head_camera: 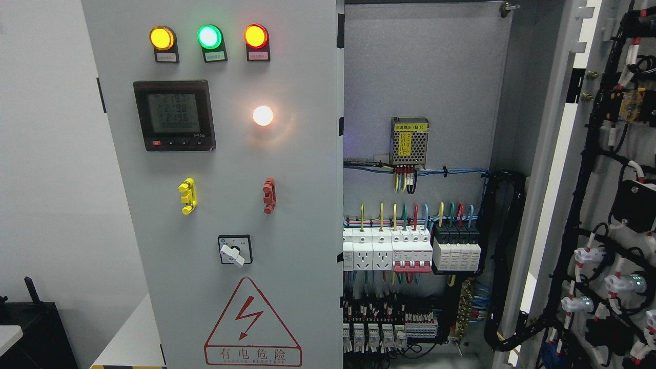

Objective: Open door with both hands

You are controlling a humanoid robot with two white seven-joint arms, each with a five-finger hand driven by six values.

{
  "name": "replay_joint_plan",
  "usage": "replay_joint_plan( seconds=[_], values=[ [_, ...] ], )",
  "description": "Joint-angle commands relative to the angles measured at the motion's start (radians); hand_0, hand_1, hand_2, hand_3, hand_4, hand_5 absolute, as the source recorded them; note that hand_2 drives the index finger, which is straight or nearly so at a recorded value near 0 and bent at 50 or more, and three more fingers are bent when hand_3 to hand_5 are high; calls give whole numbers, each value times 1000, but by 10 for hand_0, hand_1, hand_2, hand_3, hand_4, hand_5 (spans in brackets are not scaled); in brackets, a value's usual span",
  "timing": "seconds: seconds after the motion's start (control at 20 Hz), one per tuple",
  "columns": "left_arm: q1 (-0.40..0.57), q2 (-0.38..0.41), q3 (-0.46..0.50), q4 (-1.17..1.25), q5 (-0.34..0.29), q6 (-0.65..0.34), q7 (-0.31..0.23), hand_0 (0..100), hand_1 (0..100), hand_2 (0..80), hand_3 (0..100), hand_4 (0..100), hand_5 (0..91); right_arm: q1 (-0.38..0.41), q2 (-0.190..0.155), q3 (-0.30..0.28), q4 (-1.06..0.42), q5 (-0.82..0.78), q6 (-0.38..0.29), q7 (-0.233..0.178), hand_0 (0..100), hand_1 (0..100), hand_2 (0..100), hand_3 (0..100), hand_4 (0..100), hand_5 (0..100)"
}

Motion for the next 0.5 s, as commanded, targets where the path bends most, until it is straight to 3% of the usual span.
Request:
replay_joint_plan(
  seconds=[0.0, 0.15, 0.45],
  values=[
    [-15, -37, -12, 8, 6, 2, -4, 0, 0, 0, 0, 33, 0, 64, -108, 85, -385, 0, -44, -1, 0, 0, 0, 0, 0, 0],
    [-15, -39, -36, 5, 8, -2, -4, 0, 0, 0, 0, 33, 0, 52, -128, 89, -431, -1, -57, -1, 0, 0, 0, 0, 0, 0],
    [-27, -39, -47, 1, 9, -7, -4, 0, 0, 0, 0, 33, 0, -11, -207, 103, -508, -1, -63, -1, 0, 0, 0, 0, 0, 0]
  ],
)
